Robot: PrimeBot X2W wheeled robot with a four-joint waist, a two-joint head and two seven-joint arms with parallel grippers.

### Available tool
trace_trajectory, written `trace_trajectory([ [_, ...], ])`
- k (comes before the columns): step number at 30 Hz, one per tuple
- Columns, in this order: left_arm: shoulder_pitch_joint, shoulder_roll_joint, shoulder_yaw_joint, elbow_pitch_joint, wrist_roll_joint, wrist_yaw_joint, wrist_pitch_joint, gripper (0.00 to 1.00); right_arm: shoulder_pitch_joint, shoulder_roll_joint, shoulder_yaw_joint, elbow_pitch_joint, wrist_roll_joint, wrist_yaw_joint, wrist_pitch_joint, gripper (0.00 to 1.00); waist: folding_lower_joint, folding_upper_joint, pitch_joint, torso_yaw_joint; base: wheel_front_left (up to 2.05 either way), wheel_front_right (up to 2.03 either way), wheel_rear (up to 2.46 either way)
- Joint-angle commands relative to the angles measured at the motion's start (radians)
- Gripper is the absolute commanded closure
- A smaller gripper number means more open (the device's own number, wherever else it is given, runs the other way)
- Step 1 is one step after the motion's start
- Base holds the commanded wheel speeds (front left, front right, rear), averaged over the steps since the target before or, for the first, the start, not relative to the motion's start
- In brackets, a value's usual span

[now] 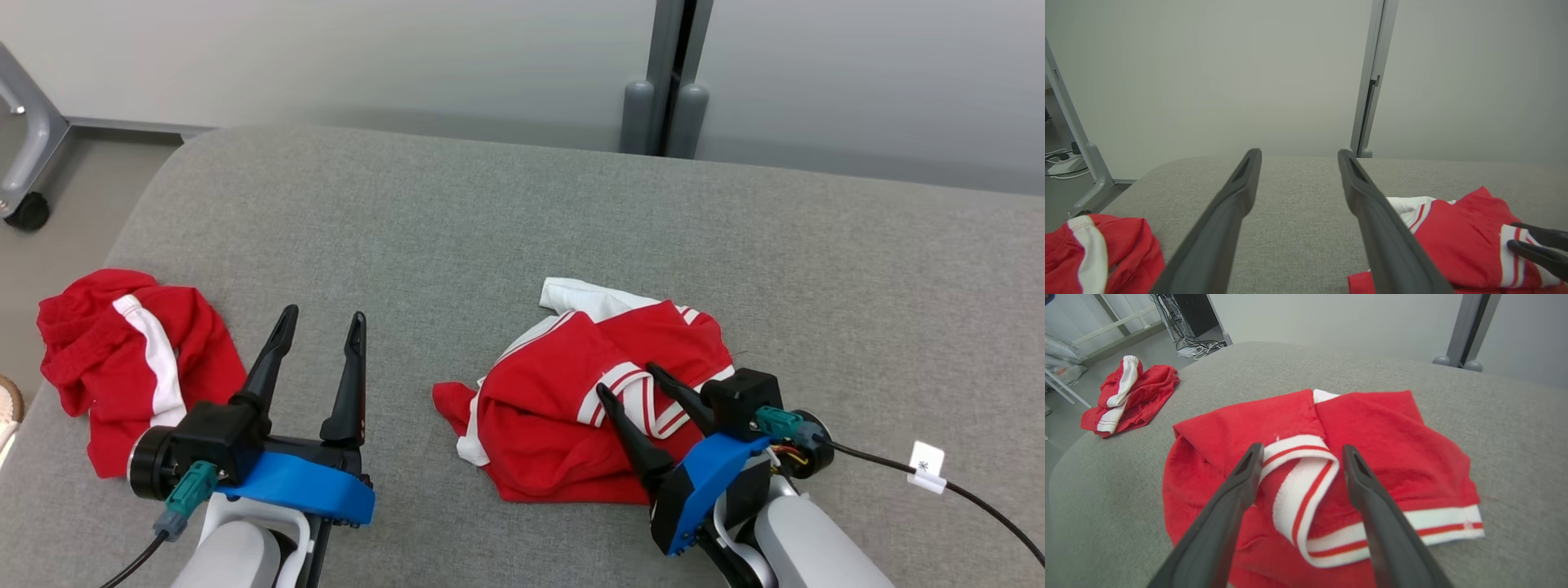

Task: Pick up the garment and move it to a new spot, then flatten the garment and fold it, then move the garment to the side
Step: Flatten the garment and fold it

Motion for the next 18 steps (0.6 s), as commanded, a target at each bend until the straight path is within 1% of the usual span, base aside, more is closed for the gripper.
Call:
trace_trajectory([
  [1,-0.019,-0.003,0.006,0.005,0.006,-0.003,-0.009,0.00,-0.022,0.000,0.007,0.015,0.012,0.000,-0.002,0.04,-0.0002,-0.0002,0.012,0.011,0.00,0.00,0.00],
  [2,-0.023,-0.004,0.008,0.006,0.008,-0.003,-0.009,0.00,-0.035,0.001,0.020,0.029,0.022,0.000,-0.003,0.51,-0.0002,-0.0002,0.015,0.012,0.00,0.00,0.00],
  [3,-0.024,-0.005,0.011,0.007,0.009,-0.003,-0.010,0.00,-0.045,0.001,0.030,0.039,0.034,0.000,-0.003,0.63,-0.0002,-0.0002,0.018,0.012,0.00,0.00,0.00],
  [4,-0.023,-0.006,0.015,0.008,0.010,-0.003,-0.010,0.00,-0.050,0.000,0.041,0.048,0.048,0.000,0.001,1.00,-0.0002,-0.0002,0.020,0.010,0.00,0.00,0.00],
  [7,-0.020,-0.007,0.030,0.009,0.010,0.004,-0.014,0.00,-0.070,-0.013,0.071,0.047,0.084,0.000,-0.012,1.00,-0.0002,-0.0002,0.027,-0.001,0.00,0.00,0.00],
  [11,-0.012,-0.011,0.045,0.008,0.013,0.011,-0.016,0.00,-0.091,-0.041,0.071,0.005,0.106,0.000,-0.093,1.00,-0.0002,-0.0002,0.026,-0.023,0.00,0.00,0.00],
  [14,-0.002,-0.012,0.051,0.002,0.018,0.015,-0.016,0.00,-0.092,-0.062,0.009,-0.024,0.099,0.000,-0.154,1.00,-0.0002,-0.0002,0.020,-0.049,0.00,0.00,0.00],
  [18,0.009,-0.008,0.058,0.002,0.021,0.014,-0.016,0.00,-0.043,-0.084,-0.124,-0.061,0.079,0.000,-0.187,1.00,-0.0002,-0.0002,0.010,-0.090,0.00,0.00,0.00],
])
